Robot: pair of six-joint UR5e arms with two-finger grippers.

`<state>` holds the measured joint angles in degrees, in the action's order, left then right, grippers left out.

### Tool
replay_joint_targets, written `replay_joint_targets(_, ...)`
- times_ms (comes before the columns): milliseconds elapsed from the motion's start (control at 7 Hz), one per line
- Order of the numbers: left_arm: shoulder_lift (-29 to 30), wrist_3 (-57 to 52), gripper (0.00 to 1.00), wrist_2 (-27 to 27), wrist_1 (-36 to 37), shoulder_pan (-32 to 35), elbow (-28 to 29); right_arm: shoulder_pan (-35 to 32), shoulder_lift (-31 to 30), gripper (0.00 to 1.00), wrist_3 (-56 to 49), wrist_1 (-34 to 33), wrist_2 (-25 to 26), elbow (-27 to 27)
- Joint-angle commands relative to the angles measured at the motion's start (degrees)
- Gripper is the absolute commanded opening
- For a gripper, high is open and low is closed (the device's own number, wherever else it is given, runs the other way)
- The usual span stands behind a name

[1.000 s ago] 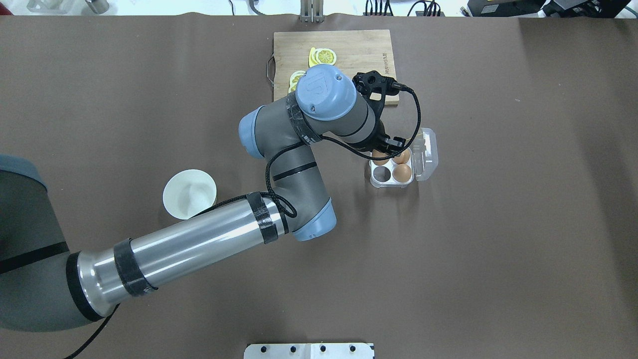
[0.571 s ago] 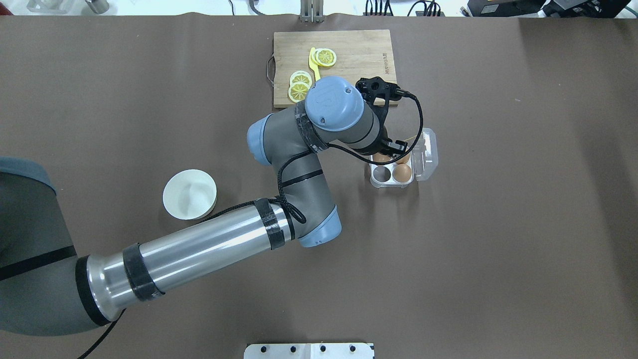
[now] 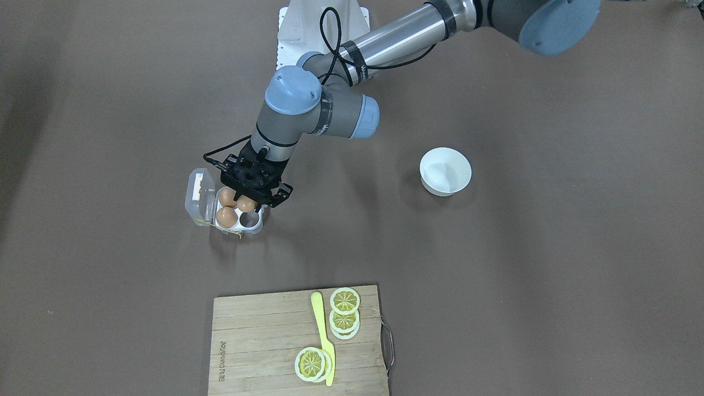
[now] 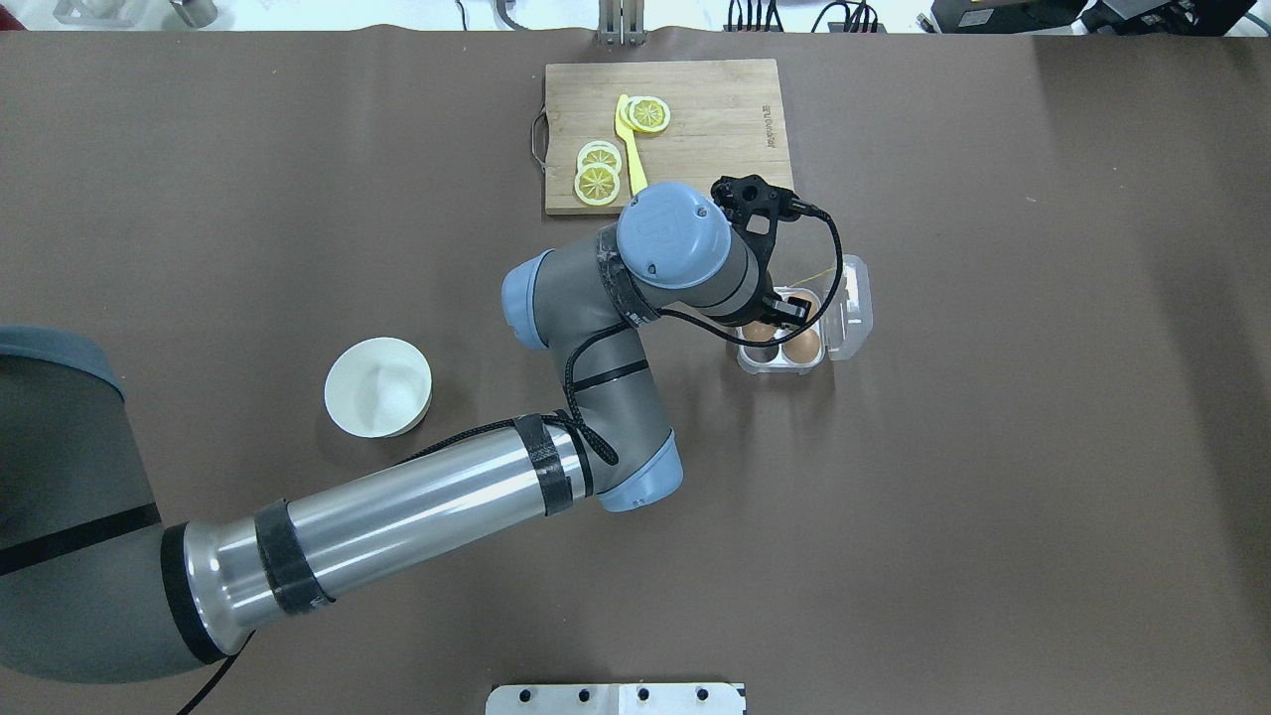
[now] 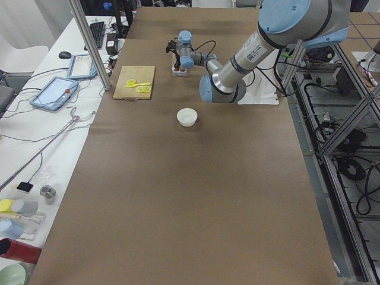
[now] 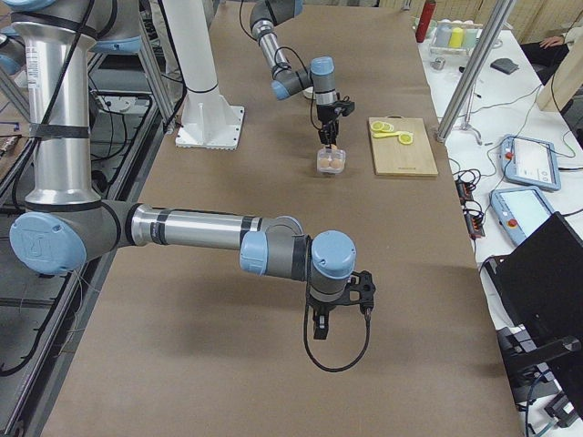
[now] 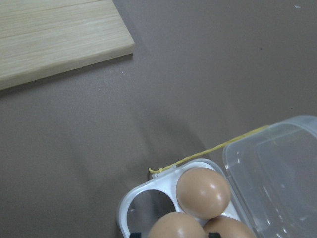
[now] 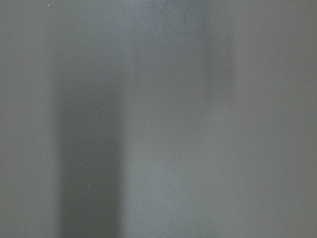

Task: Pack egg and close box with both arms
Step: 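Lower the egg into an empty slot and open the left gripper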

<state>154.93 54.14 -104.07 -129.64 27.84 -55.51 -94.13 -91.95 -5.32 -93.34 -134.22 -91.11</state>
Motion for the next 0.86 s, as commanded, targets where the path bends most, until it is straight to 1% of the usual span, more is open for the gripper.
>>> replay_joint_targets(0,-0.16,0.00,0.39,0.09,-0.09,-0.42,0.05,0.00,0.28,1.00,0.05,0.00,0.01,-0.03)
replay_joint_targets(143,-0.42,-0.09,0.46,0.01,-0.09,-0.42,-0.21,0.00,0.45,1.00,0.05,0.00,0.01,-0.03)
replay_joint_targets(286,-0.51,-0.17,0.50,0.01,-0.09,-0.33,-0.30,0.00,0.63,1.00,0.05,0.00,0.10,0.06)
replay_joint_targets(429,-0.60,-0.26,0.61,-0.08,-0.09,-0.33,-0.56,0.00,0.80,1.00,0.05,-0.09,0.10,0.06)
replay_joint_targets(714,-0.60,-0.09,0.79,-0.17,-0.09,-0.24,-0.91,0.00,0.81,1.00,0.05,-0.09,0.19,0.06)
